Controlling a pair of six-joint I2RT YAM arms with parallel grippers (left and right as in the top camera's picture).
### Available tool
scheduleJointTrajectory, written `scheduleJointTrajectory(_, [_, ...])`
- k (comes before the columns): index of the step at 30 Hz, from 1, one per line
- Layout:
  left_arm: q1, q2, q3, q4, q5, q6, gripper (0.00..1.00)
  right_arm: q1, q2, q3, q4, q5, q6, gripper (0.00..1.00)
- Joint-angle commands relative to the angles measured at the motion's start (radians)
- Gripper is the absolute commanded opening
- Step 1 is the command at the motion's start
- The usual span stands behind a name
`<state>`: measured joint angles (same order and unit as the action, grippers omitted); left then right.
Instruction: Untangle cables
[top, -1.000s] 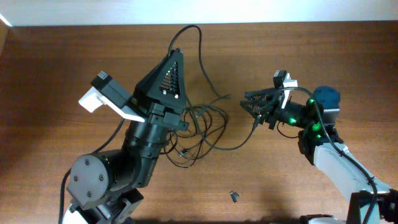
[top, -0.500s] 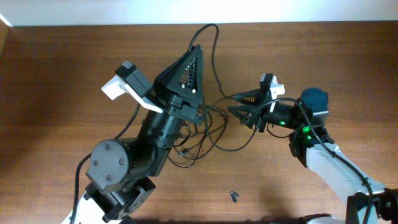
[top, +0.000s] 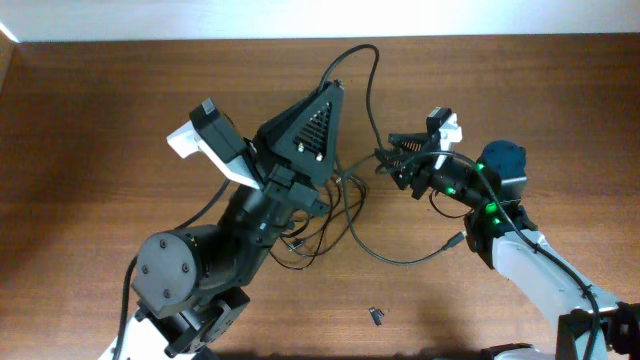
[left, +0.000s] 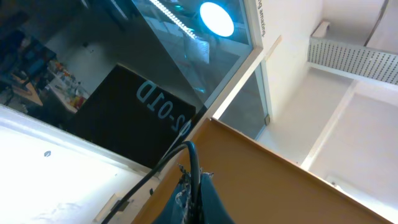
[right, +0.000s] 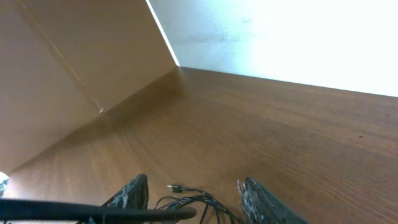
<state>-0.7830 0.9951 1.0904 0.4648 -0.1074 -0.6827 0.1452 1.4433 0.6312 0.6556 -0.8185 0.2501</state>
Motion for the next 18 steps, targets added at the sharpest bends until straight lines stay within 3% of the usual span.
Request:
scheduleJointTrajectory(1, [0.0,-0.002,0.01,0.014,0.018,-0.013,0.0,0.007,0.004,0.009,0.005,0.027,-0.01,0.49])
scheduleJointTrajectory(5, [0.0,-0.002,0.01,0.016,0.047,-0.014,0.0,0.007,0.004,0.009,0.007,0.05,-0.01,0.48])
scheduleJointTrajectory(8, [0.0,-0.002,0.01,0.017,0.061,-0.014,0.0,0.007,0.004,0.009,0.007,0.057,-0.01,0.26])
scheduleJointTrajectory(12, [0.0,-0.002,0.01,0.017,0.06,-0.013,0.0,0.007,0.004,0.009,0.006,0.057,-0.01,0.04])
scheduleJointTrajectory(16, [0.001,-0.002,0.01,-0.008,0.06,0.0,0.0,0.005,0.005,0.009,-0.005,0.058,-0.01,0.04])
scheduleJointTrajectory(18, [0.001,-0.003,0.01,-0.054,0.059,0.086,0.0,0.003,0.004,0.009,-0.024,0.091,-0.01,0.04])
